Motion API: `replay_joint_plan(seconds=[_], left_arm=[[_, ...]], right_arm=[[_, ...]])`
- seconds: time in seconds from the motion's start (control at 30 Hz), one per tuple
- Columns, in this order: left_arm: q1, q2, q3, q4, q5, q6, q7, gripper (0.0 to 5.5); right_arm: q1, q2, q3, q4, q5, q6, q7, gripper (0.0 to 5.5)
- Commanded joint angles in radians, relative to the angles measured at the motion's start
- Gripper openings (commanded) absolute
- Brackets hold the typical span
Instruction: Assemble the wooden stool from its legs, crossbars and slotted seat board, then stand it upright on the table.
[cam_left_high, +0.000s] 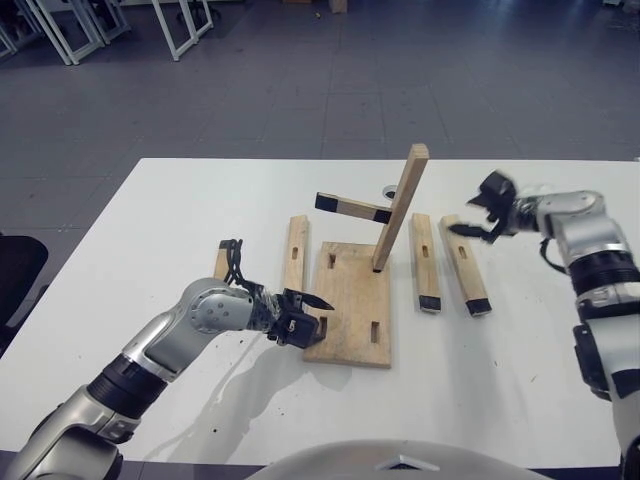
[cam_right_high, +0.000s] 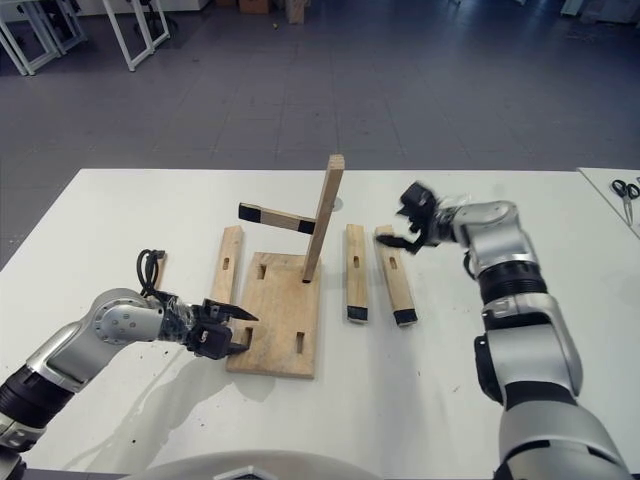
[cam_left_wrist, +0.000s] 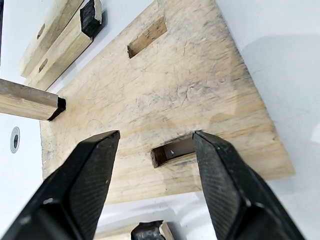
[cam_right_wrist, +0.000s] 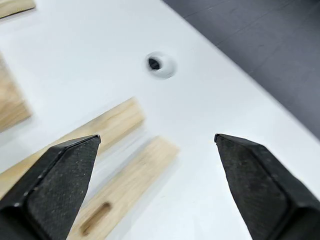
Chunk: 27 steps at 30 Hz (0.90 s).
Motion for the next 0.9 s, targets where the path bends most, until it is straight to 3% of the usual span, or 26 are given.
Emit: replay_joint_plan(seconds=[0.03,0.13,0.27,0.43,0.5,0.7,0.9], left_arm=[[0.111,0.005,-0.105,0.044,0.099,0.064,-0.048,2.75],[0.11,-0.003,-0.105,0.044,0.099,0.069,-0.038,2.75],[0.113,-0.02,-0.112,0.049,0.103,0.071,-0.025,2.75],[0.122,-0.04,-0.119,0.054,0.114,0.084,0.003,2.75],[0.123,-0.047,-0.12,0.054,0.116,0.089,0.011,2.75],[0.131,-0.046,-0.119,0.071,0.12,0.078,0.016,2.75],[0.102,-0.054,-0.094,0.105,0.123,0.074,0.038,2.75]], right_arm=[[-0.201,0.128,-0.206,-0.135,0.203,-0.025,-0.134,4.22],[-0.334,0.22,-0.301,-0.208,0.339,-0.039,-0.185,4.22],[-0.408,0.284,-0.283,-0.235,0.404,0.025,-0.154,4.22],[-0.075,0.307,0.028,-0.206,0.316,0.295,0.066,4.22],[-0.012,0.294,0.075,-0.16,0.275,0.318,0.077,4.22],[-0.139,0.318,-0.085,-0.225,0.393,0.362,-0.013,4.22],[-0.228,0.301,-0.323,-0.471,0.588,0.41,-0.139,4.22]])
